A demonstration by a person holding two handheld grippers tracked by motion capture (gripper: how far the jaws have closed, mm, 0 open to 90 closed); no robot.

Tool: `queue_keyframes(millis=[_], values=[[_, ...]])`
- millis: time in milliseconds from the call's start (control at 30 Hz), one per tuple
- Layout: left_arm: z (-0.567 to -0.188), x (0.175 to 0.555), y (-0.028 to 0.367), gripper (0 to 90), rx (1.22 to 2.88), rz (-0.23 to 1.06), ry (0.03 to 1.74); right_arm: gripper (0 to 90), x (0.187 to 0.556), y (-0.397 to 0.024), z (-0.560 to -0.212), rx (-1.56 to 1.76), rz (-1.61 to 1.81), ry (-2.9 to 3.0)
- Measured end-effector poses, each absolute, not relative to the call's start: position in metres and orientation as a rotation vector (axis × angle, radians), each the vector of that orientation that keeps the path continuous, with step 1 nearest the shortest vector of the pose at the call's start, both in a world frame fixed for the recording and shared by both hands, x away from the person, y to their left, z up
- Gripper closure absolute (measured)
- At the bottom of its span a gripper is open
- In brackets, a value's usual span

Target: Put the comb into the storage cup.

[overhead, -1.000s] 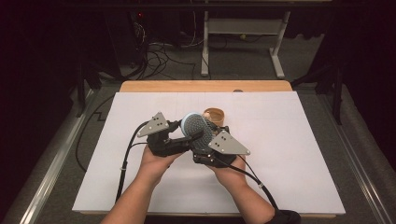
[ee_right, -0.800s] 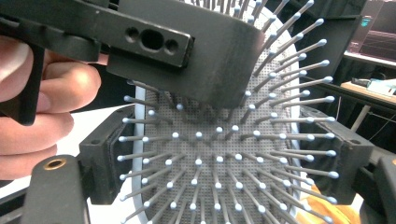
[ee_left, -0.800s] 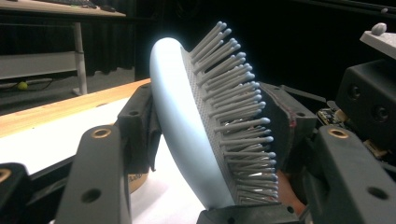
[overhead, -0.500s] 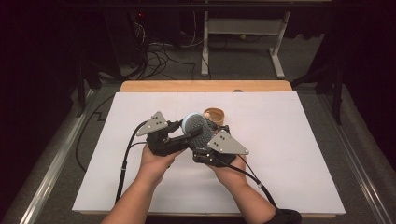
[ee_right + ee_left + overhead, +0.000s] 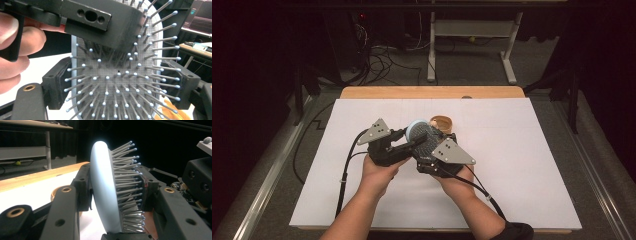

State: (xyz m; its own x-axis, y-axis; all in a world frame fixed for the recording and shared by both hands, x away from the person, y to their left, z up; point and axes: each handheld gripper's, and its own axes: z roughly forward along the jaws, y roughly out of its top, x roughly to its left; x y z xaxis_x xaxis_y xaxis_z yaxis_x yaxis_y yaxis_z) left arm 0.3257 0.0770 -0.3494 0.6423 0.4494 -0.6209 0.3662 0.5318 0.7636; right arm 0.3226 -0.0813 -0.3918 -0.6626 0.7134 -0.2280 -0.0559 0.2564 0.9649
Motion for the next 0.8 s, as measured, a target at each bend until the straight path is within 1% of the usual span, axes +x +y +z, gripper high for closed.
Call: queue_keyframes(millis=[700,800], values=[[-0.3484,0.3238,0.0758,57.2,1.048,0.082,0.913,19.7,0.3224,-0.0777,-0.3893,0.622,1.45,1.869],[-0.348,0.3234,0.0758,57.4,1.042,0.084,0.91,17.9,0.3236,-0.0789,-0.3891,0.627,1.452,1.885]])
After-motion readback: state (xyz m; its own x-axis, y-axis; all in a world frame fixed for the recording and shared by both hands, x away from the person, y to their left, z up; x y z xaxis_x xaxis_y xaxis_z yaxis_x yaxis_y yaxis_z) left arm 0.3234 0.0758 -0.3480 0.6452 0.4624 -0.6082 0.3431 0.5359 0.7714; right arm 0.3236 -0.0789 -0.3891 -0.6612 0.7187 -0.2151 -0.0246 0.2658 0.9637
